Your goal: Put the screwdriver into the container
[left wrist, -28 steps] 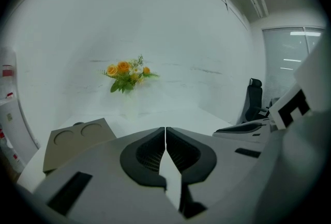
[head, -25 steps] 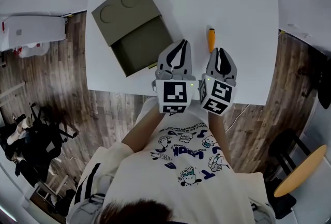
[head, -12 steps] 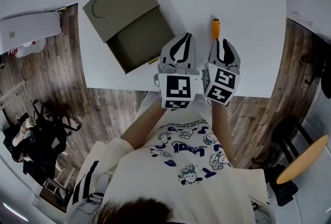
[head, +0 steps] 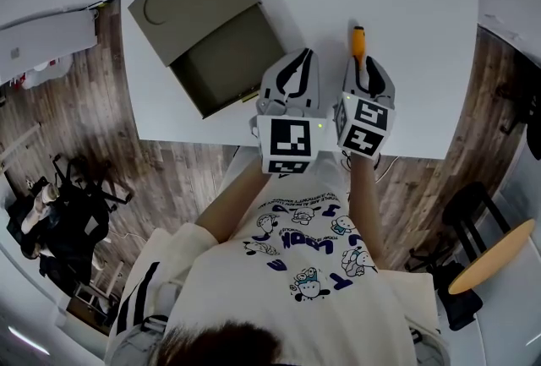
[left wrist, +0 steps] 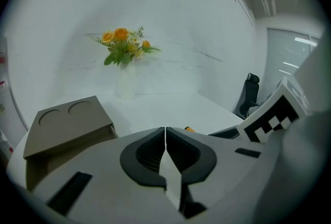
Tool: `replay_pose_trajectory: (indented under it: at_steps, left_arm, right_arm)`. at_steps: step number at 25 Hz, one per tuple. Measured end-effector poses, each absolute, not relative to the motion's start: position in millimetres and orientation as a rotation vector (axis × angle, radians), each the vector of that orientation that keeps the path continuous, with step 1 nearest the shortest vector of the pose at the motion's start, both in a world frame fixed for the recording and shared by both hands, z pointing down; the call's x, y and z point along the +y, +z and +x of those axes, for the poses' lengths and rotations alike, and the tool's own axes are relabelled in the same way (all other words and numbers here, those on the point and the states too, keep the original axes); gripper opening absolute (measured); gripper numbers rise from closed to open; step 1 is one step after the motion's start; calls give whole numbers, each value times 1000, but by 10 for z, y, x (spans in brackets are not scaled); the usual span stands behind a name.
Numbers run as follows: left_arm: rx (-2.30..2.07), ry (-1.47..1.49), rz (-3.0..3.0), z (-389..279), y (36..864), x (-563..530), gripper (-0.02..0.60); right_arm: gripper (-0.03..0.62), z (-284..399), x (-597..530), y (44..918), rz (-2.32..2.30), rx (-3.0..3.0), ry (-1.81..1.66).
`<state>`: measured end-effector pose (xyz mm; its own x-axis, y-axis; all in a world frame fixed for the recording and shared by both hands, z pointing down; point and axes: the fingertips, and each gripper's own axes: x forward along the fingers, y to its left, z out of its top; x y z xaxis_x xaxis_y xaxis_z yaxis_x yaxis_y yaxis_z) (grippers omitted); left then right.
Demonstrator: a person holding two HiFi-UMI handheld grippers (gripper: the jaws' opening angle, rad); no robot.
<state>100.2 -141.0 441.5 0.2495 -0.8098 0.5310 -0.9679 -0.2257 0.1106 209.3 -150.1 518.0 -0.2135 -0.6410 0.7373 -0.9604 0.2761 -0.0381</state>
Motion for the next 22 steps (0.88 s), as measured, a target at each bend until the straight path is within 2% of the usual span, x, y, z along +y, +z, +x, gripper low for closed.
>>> replay_pose_trajectory:
  at_steps: [22]
  left_arm:
    - [-1662,497,2018,781,4532,-1424,20]
  right_arm:
    - [98,2121,-1528,5422,1392,-1901,747]
